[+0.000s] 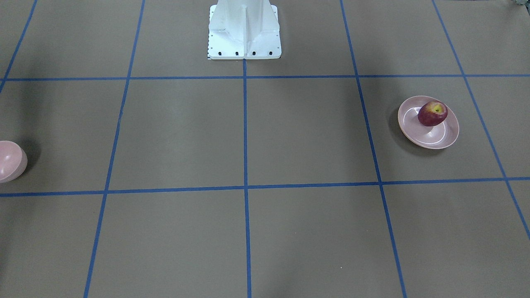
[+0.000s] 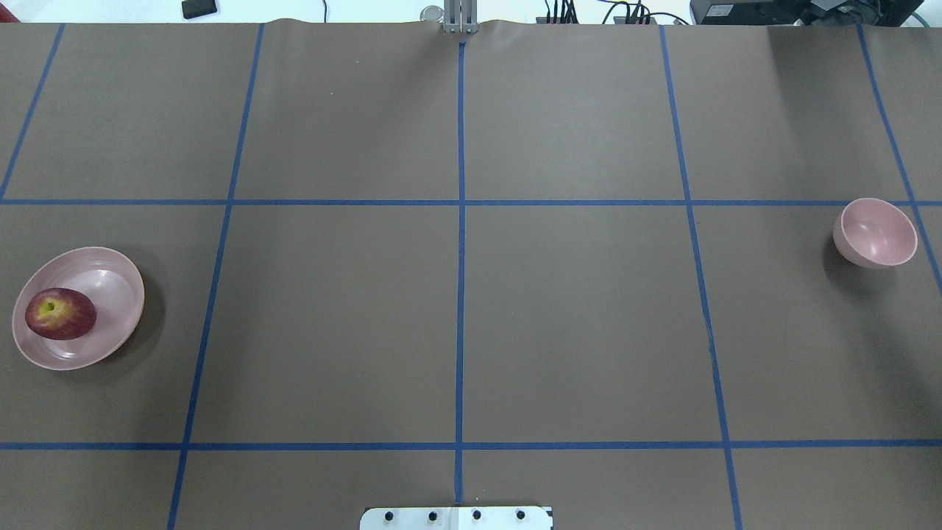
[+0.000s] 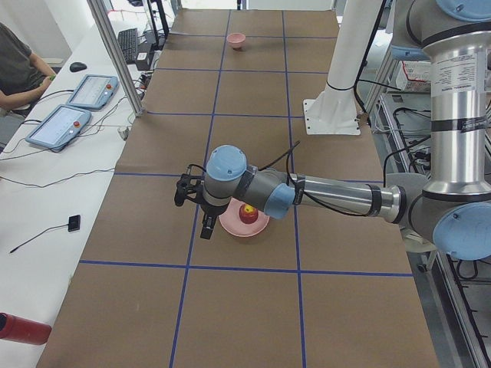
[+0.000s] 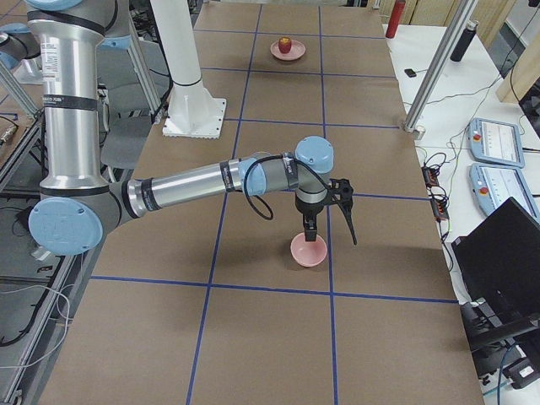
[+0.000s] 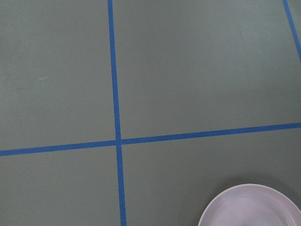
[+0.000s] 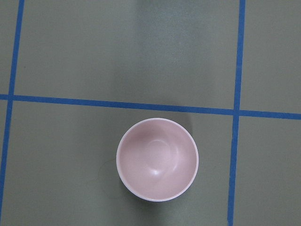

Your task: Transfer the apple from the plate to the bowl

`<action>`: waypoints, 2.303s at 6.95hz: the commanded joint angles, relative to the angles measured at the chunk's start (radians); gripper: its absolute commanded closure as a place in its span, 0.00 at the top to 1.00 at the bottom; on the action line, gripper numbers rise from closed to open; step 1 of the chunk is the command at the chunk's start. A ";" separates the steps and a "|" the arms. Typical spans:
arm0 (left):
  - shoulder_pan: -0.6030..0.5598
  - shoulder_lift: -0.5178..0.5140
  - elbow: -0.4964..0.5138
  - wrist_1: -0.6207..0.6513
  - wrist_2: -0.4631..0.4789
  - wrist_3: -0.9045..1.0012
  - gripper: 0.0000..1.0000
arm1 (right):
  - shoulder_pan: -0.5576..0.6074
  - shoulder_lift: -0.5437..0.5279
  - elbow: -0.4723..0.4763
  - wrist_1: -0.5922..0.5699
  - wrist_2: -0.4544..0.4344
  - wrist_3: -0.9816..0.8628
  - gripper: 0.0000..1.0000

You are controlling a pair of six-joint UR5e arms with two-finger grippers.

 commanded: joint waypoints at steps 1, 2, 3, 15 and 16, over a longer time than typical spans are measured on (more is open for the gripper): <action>0.000 0.002 -0.001 -0.014 -0.003 -0.001 0.98 | -0.001 0.000 0.001 0.001 0.001 0.000 1.00; 0.000 0.002 -0.002 -0.016 -0.002 0.002 0.98 | -0.001 0.000 0.002 0.001 0.001 0.002 1.00; -0.002 0.003 -0.001 -0.035 -0.002 0.007 0.98 | -0.001 0.000 0.001 0.001 0.008 0.003 1.00; 0.006 0.103 0.015 -0.129 -0.018 -0.001 0.98 | -0.055 -0.030 -0.067 0.237 0.050 0.012 1.00; 0.006 0.104 0.013 -0.126 -0.020 -0.001 0.98 | -0.055 -0.035 -0.079 0.241 0.051 0.012 1.00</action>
